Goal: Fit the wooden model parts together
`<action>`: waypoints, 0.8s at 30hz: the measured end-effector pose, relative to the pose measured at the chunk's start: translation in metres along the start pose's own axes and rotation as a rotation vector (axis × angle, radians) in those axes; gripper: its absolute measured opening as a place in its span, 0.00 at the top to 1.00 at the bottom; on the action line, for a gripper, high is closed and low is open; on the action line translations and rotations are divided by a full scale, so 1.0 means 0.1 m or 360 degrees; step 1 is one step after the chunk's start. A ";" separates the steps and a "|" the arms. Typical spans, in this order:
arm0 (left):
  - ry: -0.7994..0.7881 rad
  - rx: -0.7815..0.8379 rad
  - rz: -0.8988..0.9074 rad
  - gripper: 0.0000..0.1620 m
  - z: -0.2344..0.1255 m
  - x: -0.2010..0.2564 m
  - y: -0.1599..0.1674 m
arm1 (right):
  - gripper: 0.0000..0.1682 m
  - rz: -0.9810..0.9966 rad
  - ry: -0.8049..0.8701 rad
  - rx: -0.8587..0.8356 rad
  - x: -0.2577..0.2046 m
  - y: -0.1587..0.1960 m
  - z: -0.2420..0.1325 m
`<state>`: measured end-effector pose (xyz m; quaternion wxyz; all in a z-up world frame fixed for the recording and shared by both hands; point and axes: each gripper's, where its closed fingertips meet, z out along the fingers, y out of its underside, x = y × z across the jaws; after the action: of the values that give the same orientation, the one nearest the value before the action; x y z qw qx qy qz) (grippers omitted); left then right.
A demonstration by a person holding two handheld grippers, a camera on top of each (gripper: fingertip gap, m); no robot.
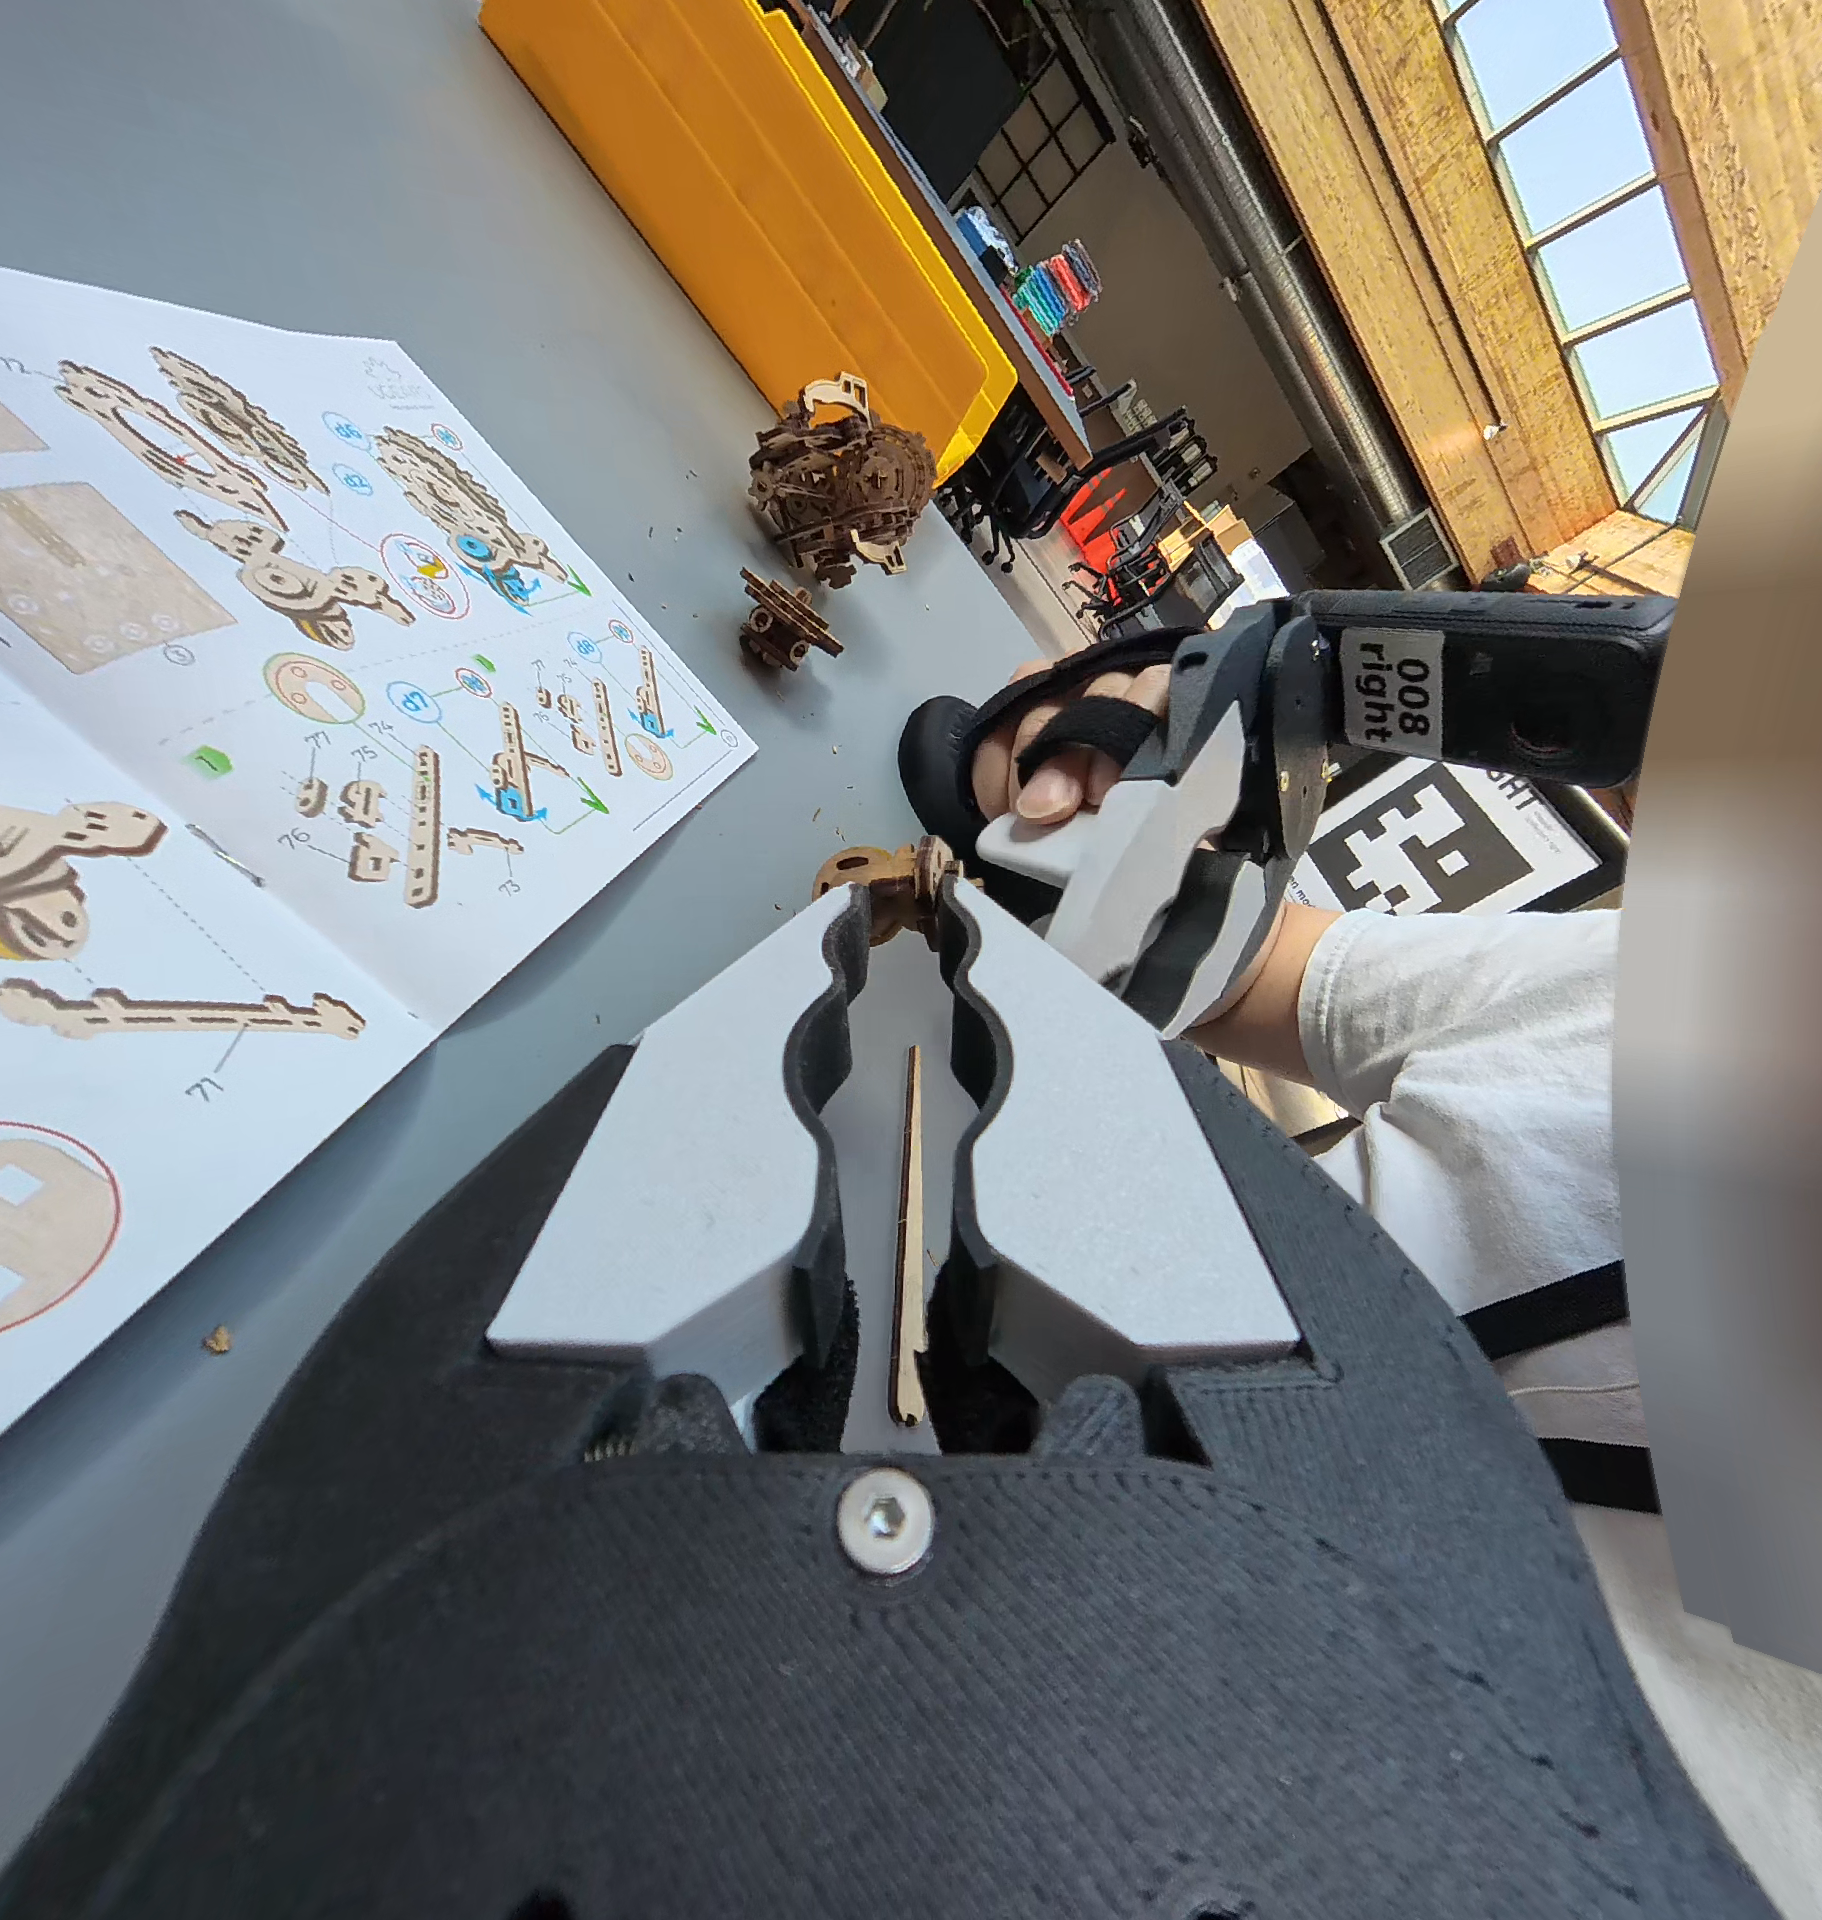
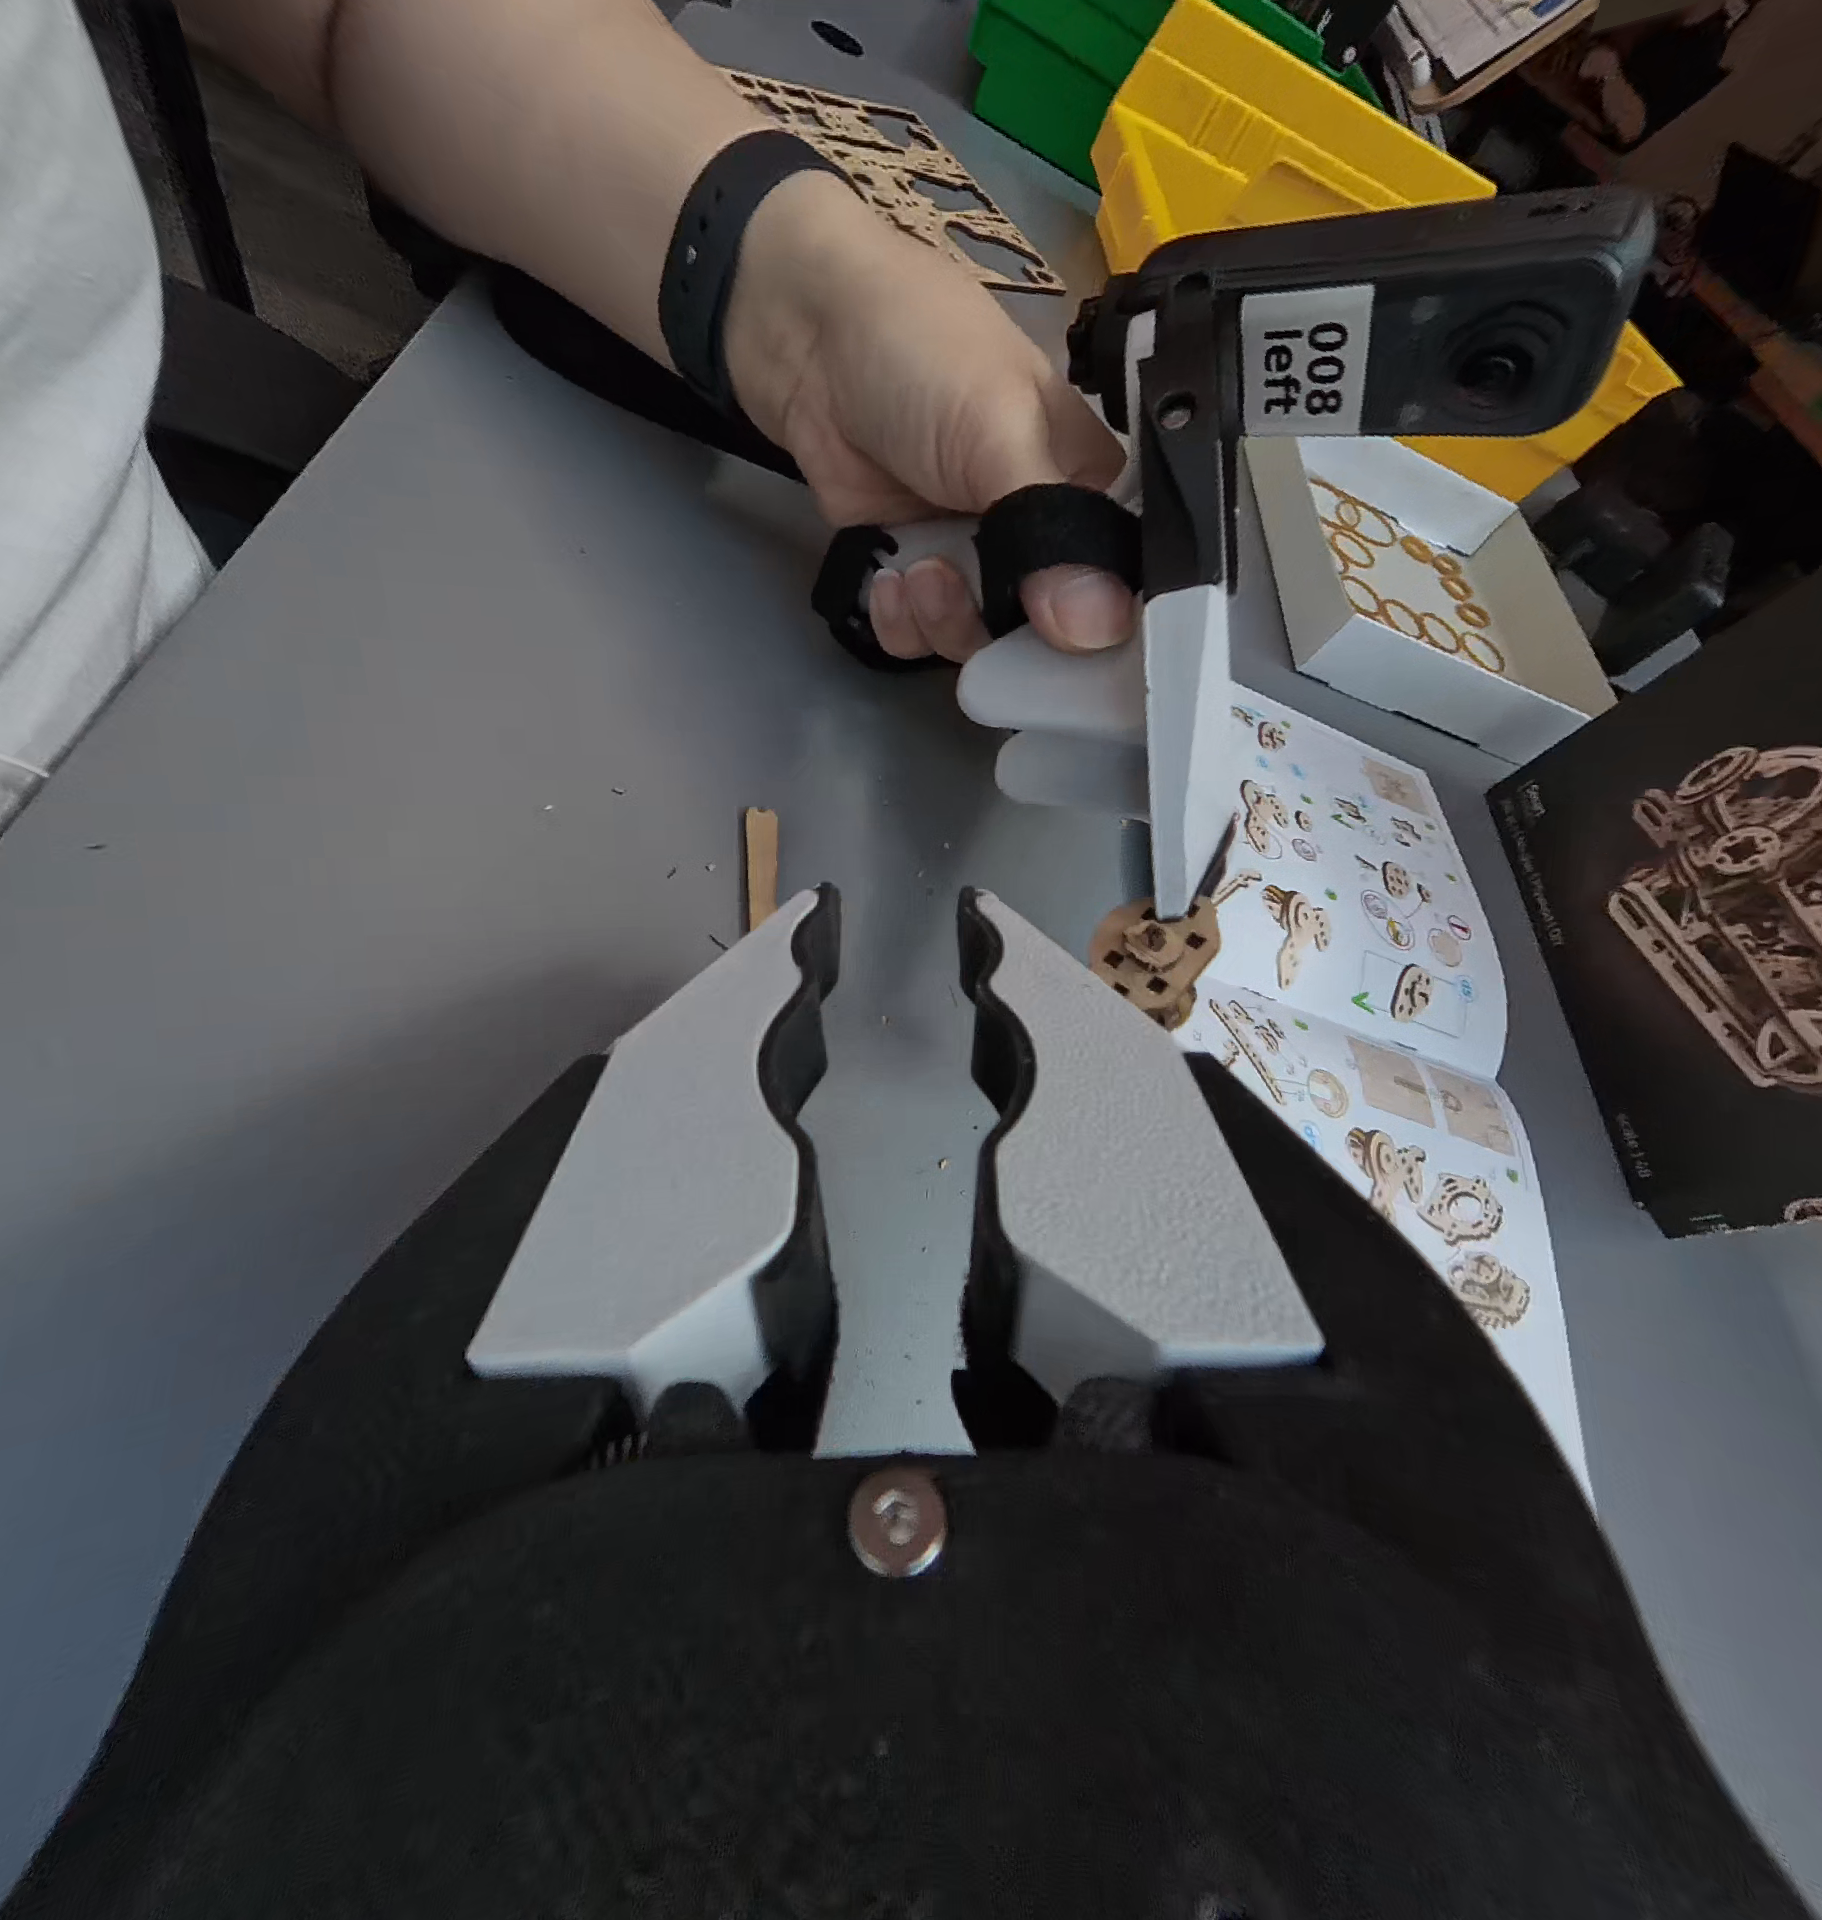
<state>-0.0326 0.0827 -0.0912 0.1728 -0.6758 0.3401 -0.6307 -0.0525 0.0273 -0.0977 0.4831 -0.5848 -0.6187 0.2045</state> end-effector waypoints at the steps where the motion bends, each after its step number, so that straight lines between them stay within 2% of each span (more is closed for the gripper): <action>1: 0.0014 0.0011 -0.0022 0.93 -0.01 0.00 -0.01 | 0.87 0.0053 0.0027 -0.0009 0.06 0.03 -0.01; 6: 0.0057 0.0023 -0.0073 0.93 -0.01 0.01 -0.01 | 1.00 0.0167 0.0292 0.0048 0.44 0.08 -0.19; 9: 0.0053 0.0023 -0.0065 0.93 -0.01 0.01 -0.02 | 1.00 0.0140 0.0271 0.0048 0.41 0.08 -0.19; 12: 0.0066 0.0048 -0.0061 0.93 -0.02 0.02 -0.04 | 1.00 0.0240 0.0327 0.0018 0.49 0.14 -0.19; 14: 0.0074 0.0062 -0.0049 0.93 -0.03 0.04 -0.06 | 0.94 0.0422 0.0275 0.0037 0.50 0.18 -0.16; 16: 0.0061 0.0049 -0.0005 0.93 -0.02 0.05 -0.05 | 0.92 0.0661 0.0178 0.0111 0.50 0.17 -0.15; 18: 0.0051 0.0053 0.0065 0.93 -0.02 0.07 -0.06 | 0.92 0.0985 -0.0021 0.0204 0.45 0.15 -0.13; 20: 0.0058 0.0071 0.0146 0.93 -0.02 0.12 -0.09 | 0.87 0.1270 -0.0235 0.0340 0.41 0.09 -0.14; 22: 0.0046 0.0082 0.0238 0.93 -0.02 0.16 -0.11 | 0.87 0.1415 -0.0307 0.0455 0.45 0.05 -0.18; 24: 0.0012 0.0073 0.0313 0.93 -0.02 0.17 -0.11 | 0.88 0.1429 -0.0240 0.0478 0.53 0.08 -0.20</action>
<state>-0.0326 0.0796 -0.0715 0.2479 -0.6327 0.3908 -0.6209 -0.0234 0.0713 -0.0758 0.3800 -0.7014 -0.3019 0.5220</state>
